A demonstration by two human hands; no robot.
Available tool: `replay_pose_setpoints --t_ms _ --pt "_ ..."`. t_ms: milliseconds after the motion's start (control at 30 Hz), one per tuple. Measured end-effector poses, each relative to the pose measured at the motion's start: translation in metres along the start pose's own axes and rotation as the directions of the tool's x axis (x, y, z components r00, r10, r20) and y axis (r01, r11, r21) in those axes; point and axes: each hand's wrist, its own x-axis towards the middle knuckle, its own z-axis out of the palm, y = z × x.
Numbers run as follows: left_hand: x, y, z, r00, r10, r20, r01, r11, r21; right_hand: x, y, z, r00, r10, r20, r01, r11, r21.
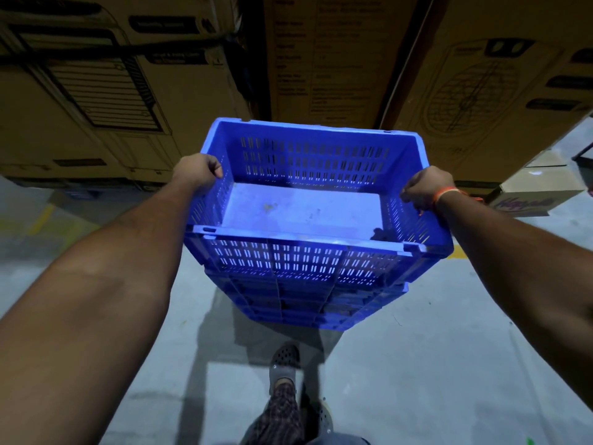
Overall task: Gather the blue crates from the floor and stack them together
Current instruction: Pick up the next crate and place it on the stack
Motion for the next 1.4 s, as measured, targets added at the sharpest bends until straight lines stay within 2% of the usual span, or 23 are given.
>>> replay_pose_setpoints --t_ms 233,367,600,967,1400 --pt "-0.001 -0.004 0.007 1.000 -0.016 0.003 0.016 0.999 -0.031 -0.002 0.005 0.000 0.999 -0.009 -0.032 0.010 0.999 0.031" --pt "-0.005 -0.007 0.012 0.999 0.024 -0.020 -0.025 1.000 -0.017 -0.006 0.017 0.015 0.996 -0.030 -0.089 0.029 0.999 -0.015" --pt "-0.016 -0.002 0.009 0.995 0.091 -0.031 -0.091 0.996 0.008 -0.009 0.027 0.016 0.996 -0.055 -0.071 0.051 0.998 -0.048" --pt "-0.025 -0.007 0.012 0.996 0.083 -0.021 -0.082 0.996 0.025 -0.020 0.021 0.012 0.999 -0.031 -0.032 0.029 0.998 -0.055" --pt "-0.020 -0.017 0.019 0.999 0.021 -0.039 -0.020 1.000 0.023 -0.013 0.020 0.016 0.995 -0.043 -0.087 0.038 0.997 -0.060"
